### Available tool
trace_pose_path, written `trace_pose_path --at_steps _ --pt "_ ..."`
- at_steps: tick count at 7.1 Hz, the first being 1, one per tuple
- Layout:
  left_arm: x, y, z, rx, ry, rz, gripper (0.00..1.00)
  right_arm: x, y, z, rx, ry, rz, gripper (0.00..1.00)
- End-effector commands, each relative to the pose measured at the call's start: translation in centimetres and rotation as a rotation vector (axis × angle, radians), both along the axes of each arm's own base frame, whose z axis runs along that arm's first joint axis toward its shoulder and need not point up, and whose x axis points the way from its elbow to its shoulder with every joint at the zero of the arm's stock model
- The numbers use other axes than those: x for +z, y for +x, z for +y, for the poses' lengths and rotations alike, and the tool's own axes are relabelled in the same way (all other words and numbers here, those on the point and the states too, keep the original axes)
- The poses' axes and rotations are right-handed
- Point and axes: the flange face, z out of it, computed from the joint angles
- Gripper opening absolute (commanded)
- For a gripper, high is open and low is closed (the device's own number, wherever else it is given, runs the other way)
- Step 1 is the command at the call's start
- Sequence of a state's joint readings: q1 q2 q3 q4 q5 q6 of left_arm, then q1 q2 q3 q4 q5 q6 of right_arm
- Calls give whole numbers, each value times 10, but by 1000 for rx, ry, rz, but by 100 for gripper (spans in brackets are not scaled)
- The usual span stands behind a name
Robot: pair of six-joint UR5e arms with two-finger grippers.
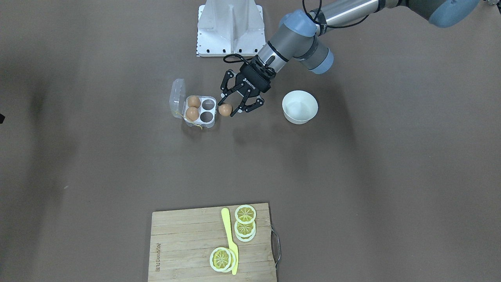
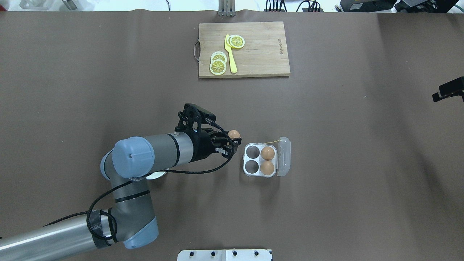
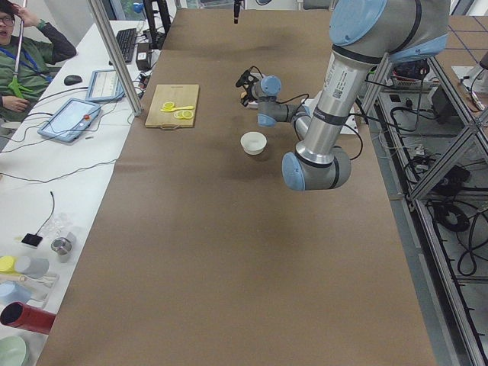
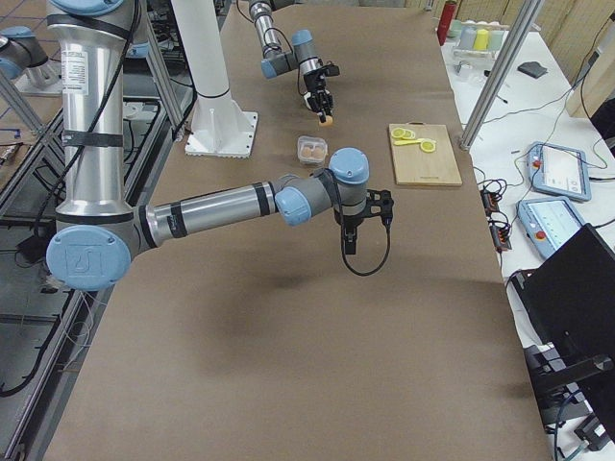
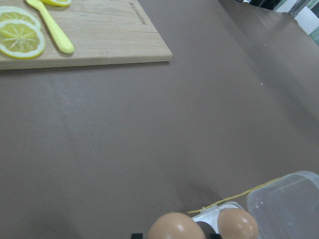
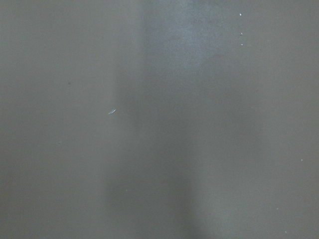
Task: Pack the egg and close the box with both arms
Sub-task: 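Carry the egg with the left gripper to the clear egg box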
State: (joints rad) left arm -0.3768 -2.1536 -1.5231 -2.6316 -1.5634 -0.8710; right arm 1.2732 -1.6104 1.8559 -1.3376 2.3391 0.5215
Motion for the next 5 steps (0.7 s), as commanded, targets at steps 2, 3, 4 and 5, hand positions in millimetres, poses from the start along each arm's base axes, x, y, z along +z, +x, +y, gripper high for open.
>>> trace_pose_path --at_steps 2,3,4,5 --pt "0 41 55 9 82 90 0 0 0 0 -1 -1 -1 100" --pt "-2 47 67 11 96 90 0 0 0 -1 0 0 0 100" --pt "-8 51 67 12 104 91 0 0 0 -1 1 -1 0 100" --pt "-9 55 67 14 105 87 0 -1 0 -1 2 -3 -2 100"
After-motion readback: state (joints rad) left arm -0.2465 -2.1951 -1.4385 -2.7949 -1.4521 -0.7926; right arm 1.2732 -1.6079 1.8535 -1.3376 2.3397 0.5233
